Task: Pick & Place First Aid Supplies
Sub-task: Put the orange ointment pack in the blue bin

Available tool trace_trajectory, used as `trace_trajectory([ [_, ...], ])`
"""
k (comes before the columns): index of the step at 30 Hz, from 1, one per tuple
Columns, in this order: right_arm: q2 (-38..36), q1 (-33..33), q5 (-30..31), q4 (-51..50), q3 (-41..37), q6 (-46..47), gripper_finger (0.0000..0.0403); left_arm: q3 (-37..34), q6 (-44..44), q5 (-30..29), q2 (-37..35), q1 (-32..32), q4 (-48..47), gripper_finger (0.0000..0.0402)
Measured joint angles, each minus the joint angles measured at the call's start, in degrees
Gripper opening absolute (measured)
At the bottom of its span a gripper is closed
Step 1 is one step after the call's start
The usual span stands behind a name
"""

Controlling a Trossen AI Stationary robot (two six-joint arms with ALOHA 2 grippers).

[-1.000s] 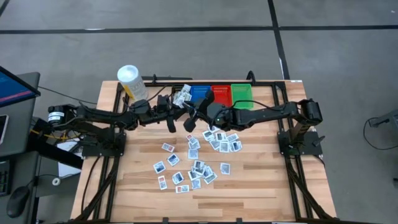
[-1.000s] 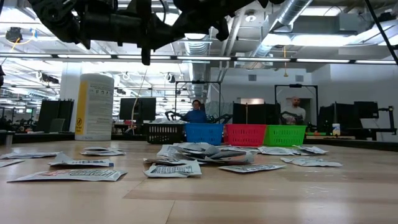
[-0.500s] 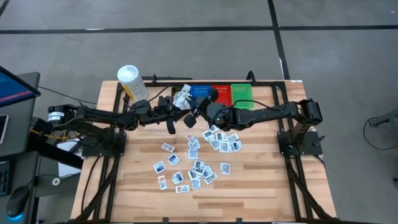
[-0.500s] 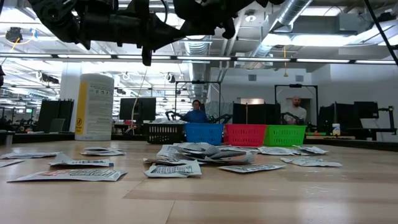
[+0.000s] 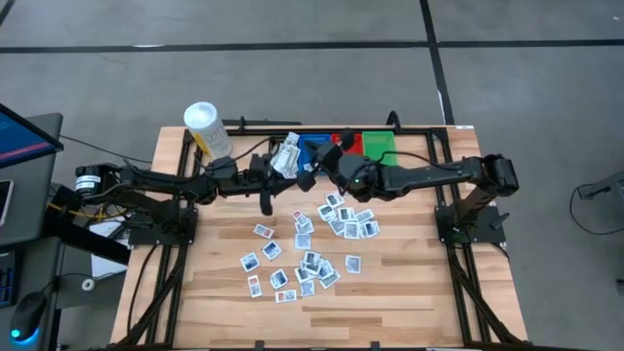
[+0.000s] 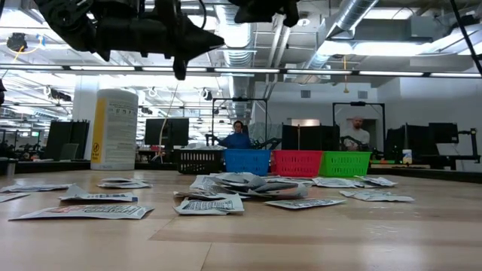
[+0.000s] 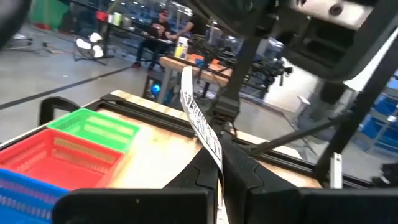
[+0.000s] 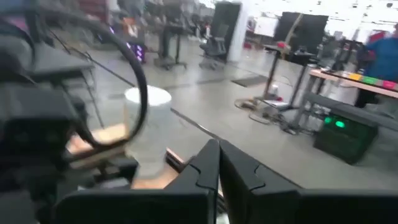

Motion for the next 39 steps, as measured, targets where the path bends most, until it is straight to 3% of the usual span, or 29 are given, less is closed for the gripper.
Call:
trace_trajectory([
  [13, 4.0, -1.1, -5.1, 8.9, 0.0, -0.1, 0.0003, 0.0, -0.4, 10.6, 0.0, -0.7, 0.5, 0.0008],
  [26, 3.7, -1.1, -6.6, 10.8, 0.0, -2.6, 0.0001, 1.6, 0.6, 10.8, 0.0, -1.6, 0.8, 0.0008],
  [32, 2.3, 1.4, 0.3, 10.0, 0.8, -10.0, 0.0001, 5.2, 2.6, 9.3, 1.9, 1.6, -8.0, 0.0008],
  [39, -0.7, 3.6, 3.8, 10.0, 1.6, -15.4, 0.0001, 10.3, 0.8, 11.6, 12.2, 7.4, -10.2, 0.0008],
])
